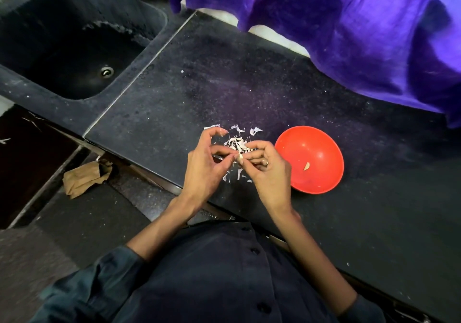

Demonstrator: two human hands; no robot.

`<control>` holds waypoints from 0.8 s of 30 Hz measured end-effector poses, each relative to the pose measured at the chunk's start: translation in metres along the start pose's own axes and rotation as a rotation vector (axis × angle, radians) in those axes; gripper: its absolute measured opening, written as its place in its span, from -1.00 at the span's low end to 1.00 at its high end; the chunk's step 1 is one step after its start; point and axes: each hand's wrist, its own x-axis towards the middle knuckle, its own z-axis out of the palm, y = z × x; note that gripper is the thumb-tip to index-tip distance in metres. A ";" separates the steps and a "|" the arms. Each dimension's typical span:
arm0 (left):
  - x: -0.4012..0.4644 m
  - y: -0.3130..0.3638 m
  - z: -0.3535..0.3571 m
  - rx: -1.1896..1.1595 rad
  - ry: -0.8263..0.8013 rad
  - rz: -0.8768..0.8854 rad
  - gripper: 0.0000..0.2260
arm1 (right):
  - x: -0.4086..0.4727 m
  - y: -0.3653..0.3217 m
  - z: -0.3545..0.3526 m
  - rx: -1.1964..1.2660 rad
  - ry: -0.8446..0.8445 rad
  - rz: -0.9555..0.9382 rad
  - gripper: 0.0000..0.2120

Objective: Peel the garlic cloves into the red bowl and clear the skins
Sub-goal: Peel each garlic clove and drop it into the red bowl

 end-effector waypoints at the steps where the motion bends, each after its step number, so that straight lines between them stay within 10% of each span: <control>1: 0.000 0.001 0.000 -0.001 0.008 -0.006 -0.60 | -0.001 0.000 0.000 -0.016 -0.001 -0.018 -0.73; 24: 0.004 -0.006 -0.001 -0.448 -0.094 -0.046 -0.68 | 0.001 -0.006 -0.005 0.597 -0.045 0.278 -0.75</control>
